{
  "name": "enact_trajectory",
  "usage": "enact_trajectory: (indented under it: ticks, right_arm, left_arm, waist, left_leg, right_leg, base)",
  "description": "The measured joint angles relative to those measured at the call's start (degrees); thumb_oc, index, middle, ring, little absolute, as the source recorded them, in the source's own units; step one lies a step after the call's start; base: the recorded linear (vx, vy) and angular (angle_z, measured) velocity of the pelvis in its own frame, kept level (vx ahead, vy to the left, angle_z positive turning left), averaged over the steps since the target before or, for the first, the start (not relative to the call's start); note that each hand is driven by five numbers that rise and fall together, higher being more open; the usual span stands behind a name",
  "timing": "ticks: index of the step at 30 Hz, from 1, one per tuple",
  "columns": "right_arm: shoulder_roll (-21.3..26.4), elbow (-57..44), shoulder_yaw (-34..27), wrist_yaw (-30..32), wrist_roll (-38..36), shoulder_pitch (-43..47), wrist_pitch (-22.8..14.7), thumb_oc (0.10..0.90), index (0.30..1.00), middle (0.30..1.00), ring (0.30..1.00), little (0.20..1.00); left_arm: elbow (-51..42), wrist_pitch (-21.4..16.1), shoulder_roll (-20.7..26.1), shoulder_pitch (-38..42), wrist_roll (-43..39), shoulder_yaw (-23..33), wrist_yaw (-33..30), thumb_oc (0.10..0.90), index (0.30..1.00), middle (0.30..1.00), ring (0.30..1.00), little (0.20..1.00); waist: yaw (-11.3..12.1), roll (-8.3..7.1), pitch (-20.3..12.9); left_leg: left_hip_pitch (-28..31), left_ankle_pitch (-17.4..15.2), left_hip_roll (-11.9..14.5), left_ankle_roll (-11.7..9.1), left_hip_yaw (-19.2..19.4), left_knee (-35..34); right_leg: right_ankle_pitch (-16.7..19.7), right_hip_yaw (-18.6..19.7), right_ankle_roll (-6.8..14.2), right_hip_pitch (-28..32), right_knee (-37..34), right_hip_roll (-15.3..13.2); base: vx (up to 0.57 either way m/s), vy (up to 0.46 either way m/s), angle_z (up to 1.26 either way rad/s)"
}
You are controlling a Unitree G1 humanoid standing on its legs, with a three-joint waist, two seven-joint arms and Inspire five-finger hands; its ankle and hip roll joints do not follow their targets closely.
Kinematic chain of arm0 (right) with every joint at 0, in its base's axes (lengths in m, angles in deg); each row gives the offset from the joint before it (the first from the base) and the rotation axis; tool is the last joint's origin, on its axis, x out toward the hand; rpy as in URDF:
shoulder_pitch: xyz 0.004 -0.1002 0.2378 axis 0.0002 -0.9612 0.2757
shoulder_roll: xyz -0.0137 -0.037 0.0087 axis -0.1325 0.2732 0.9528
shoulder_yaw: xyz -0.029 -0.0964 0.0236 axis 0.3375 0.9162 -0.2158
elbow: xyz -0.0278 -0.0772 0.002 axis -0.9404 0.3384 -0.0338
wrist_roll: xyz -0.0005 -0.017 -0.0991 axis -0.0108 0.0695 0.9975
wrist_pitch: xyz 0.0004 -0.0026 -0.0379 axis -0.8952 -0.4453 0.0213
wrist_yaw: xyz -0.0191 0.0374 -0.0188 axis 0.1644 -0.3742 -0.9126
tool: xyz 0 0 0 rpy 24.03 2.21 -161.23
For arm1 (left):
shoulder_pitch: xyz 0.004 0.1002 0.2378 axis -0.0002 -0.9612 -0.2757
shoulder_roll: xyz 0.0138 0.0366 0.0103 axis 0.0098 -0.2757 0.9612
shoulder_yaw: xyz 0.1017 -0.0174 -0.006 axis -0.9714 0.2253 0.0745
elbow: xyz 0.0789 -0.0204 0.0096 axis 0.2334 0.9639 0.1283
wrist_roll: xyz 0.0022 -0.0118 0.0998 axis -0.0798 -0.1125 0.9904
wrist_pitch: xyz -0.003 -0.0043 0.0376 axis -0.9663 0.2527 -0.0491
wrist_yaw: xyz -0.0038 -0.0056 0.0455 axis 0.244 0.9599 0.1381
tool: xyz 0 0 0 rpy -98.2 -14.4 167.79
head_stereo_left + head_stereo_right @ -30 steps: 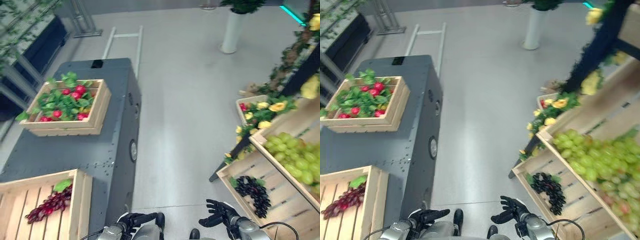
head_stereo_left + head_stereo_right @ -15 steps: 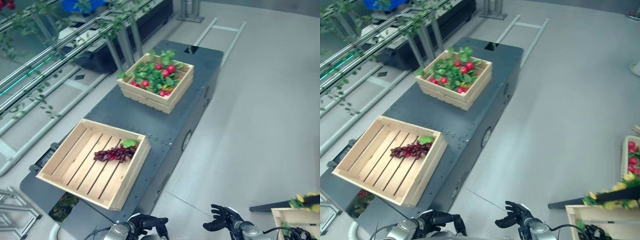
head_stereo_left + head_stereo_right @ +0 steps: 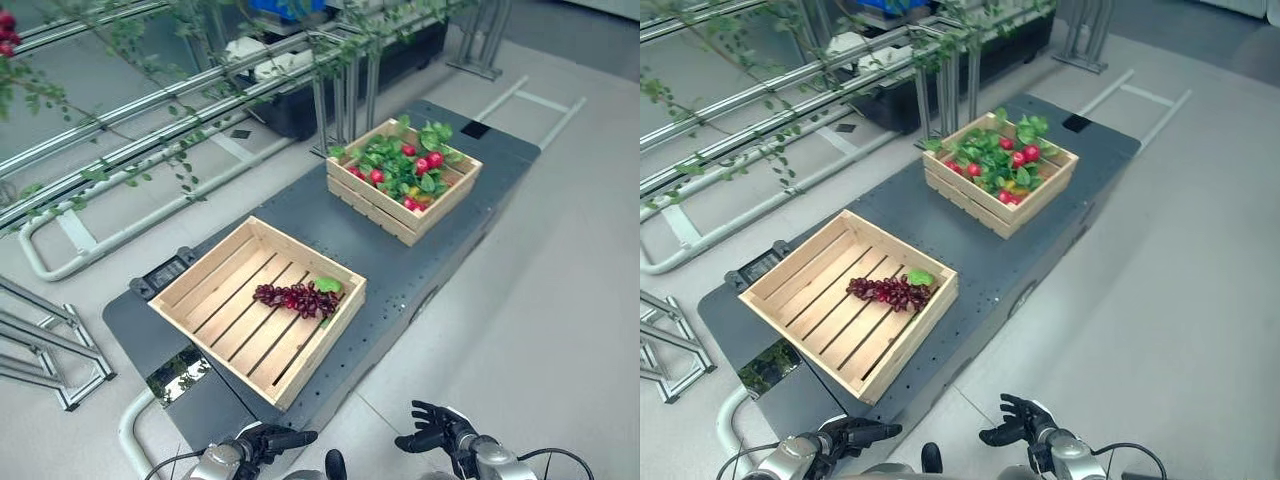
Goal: Pick up the fruits from the basket on one side to the basket on the other side
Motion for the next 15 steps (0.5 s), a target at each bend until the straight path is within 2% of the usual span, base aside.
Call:
enact_trajectory:
  ticks: [1, 2, 4, 5, 7, 8, 10, 12, 13, 14, 15]
  right_arm:
    - [0.0, -0.6, -0.1, 0.0, -0.1, -0.2, -0.2, 0.8, 0.9, 0.9, 0.9, 0.9]
    - [0.0, -0.7, 0.0, 0.0, -0.1, -0.2, -0.2, 0.8, 0.9, 0.9, 0.9, 0.9]
    - [-0.1, -0.5, -0.1, 0.0, -0.1, 0.1, -0.3, 0.8, 0.9, 0.9, 0.9, 0.9]
    - [-0.1, -0.1, -0.1, 0.0, -0.1, 0.5, -0.4, 0.8, 0.9, 0.9, 0.9, 0.9]
    - [-0.2, 1.6, -0.4, -0.1, -0.1, 1.3, -1.1, 0.8, 0.9, 0.9, 0.9, 0.9]
    - [-0.4, 2.9, -0.4, -0.1, -0.1, 1.6, -1.3, 0.8, 0.9, 0.9, 0.9, 0.9]
    - [-1.0, 5.5, -0.6, -0.1, -0.7, 2.3, -1.4, 0.8, 0.9, 0.9, 0.9, 0.9]
    - [-2.5, 6.0, -0.6, -0.1, -2.3, 1.7, -1.7, 0.8, 0.9, 0.9, 0.9, 0.9]
    - [-2.5, 6.4, -0.7, 0.0, -2.5, 1.9, -1.7, 0.8, 0.9, 0.9, 0.9, 0.9]
    - [-2.4, 6.0, -0.6, 0.0, -2.4, 1.7, -1.6, 0.8, 0.9, 0.9, 0.9, 0.9]
    - [-2.4, 5.6, -0.5, 0.0, -2.2, 1.7, -1.4, 0.8, 0.9, 0.9, 0.9, 0.9]
  left_arm:
    - [-0.7, -0.1, 0.4, 0.2, 0.0, 0.0, -0.2, 0.8, 0.9, 0.9, 0.9, 0.9]
    - [-1.0, -0.2, 0.6, 0.2, 0.0, -0.1, -0.3, 0.8, 0.9, 0.9, 0.9, 0.9]
    - [-2.4, -0.2, 1.0, 0.2, -0.4, -0.6, -0.7, 0.8, 0.9, 0.9, 0.9, 0.9]
    - [-3.1, -0.2, 1.1, -0.1, -0.4, -0.7, -0.7, 0.8, 0.9, 0.9, 0.9, 0.9]
    - [-3.5, -0.1, 1.5, 0.2, -0.5, -1.5, -0.4, 0.8, 0.9, 0.9, 0.9, 0.9]
    - [-3.5, 0.0, 1.9, 0.4, -0.5, -1.9, 0.0, 0.8, 0.9, 0.9, 0.9, 0.9]
    - [-3.5, 0.1, 1.9, 0.0, -0.8, -1.5, 0.0, 0.8, 0.9, 0.9, 0.9, 0.9]
    - [-3.9, 0.1, 4.0, -0.8, -1.4, -1.4, -0.1, 0.8, 0.9, 0.9, 0.9, 0.9]
    - [-3.8, 0.0, 3.5, -1.6, -1.9, -0.2, -0.1, 0.8, 0.9, 0.9, 0.9, 0.9]
    - [-5.0, -0.1, 3.7, -2.5, -2.2, -0.1, -0.1, 0.8, 0.9, 0.9, 0.9, 0.9]
    - [-6.1, -0.1, 3.7, -3.1, -2.2, -0.1, -0.1, 0.8, 0.9, 0.9, 0.9, 0.9]
  waist:
    - [-0.1, -0.58, 0.3]
    - [0.0, -0.92, 0.4]
    - [0.0, -1.68, 0.8]
    - [0.0, -1.8, 1.0]
    - [-0.3, -1.7, 1.1]
    - [-0.8, -1.92, 1.1]
    - [-1.6, -2.52, 1.1]
    - [-1.8, -5.12, 1.1]
    - [-2.0, -4.28, 1.2]
    - [-1.7, -3.74, 1.2]
    - [-1.6, -3.59, 1.2]
  left_leg:
    - [-0.2, 0.3, -0.3, 0.1, -1.2, 0.0]
    - [-0.3, 0.3, -0.7, 0.1, -1.9, 0.0]
    - [-0.2, 0.3, -1.5, 0.1, -4.3, 0.0]
    - [-0.1, 0.2, -1.7, -0.2, -6.2, 0.0]
    - [-0.1, -0.3, -1.6, -0.6, -9.5, 0.0]
    - [0.0, -0.2, -1.5, -1.5, -10.8, 0.0]
    - [0.3, -1.1, -1.3, -2.8, -14.2, 0.5]
    - [1.3, -3.0, -2.0, -5.0, -17.1, 1.9]
    - [0.4, -5.1, 0.1, -6.6, -16.7, 4.7]
    - [0.3, -6.0, 2.1, -7.8, -14.6, 5.9]
    - [0.5, -6.2, 2.9, -8.1, -13.6, 6.1]
  right_leg:
    - [0.2, 2.2, 0.1, -1.5, -2.7, 0.9]
    - [0.3, 2.5, 0.1, -2.4, -3.7, 0.9]
    - [1.4, 4.2, 1.6, -4.1, -9.2, 0.9]
    - [3.1, 6.0, 2.9, -5.0, -13.8, 0.6]
    - [5.7, 9.8, 3.6, -4.9, -21.2, 0.6]
    - [8.0, 11.6, 2.8, -4.5, -25.4, 0.3]
    - [10.6, 14.0, 2.9, -3.2, -28.7, 0.1]
    - [12.8, 17.4, 2.4, 0.0, -29.0, -0.2]
    - [12.8, 17.2, 1.5, 1.4, -27.6, 1.5]
    - [12.9, 15.7, 0.5, 2.6, -28.3, 3.2]
    - [12.9, 15.1, 0.0, 3.1, -28.8, 3.9]
  base:
    - [0.04, -0.101, 0.94]
    - [0.06, -0.151, 0.77]
    - [0.08, -0.205, 0.68]
    - [0.19, -0.362, 0.72]
    - [0.22, -0.383, 0.76]
    - [0.24, -0.378, 0.85]
    - [0.23, -0.378, 0.99]
    - [0.18, -0.385, 1.09]
    - [0.17, -0.388, 0.9]
    - [0.13, -0.327, 0.75]
    - [0.13, -0.327, 0.43]
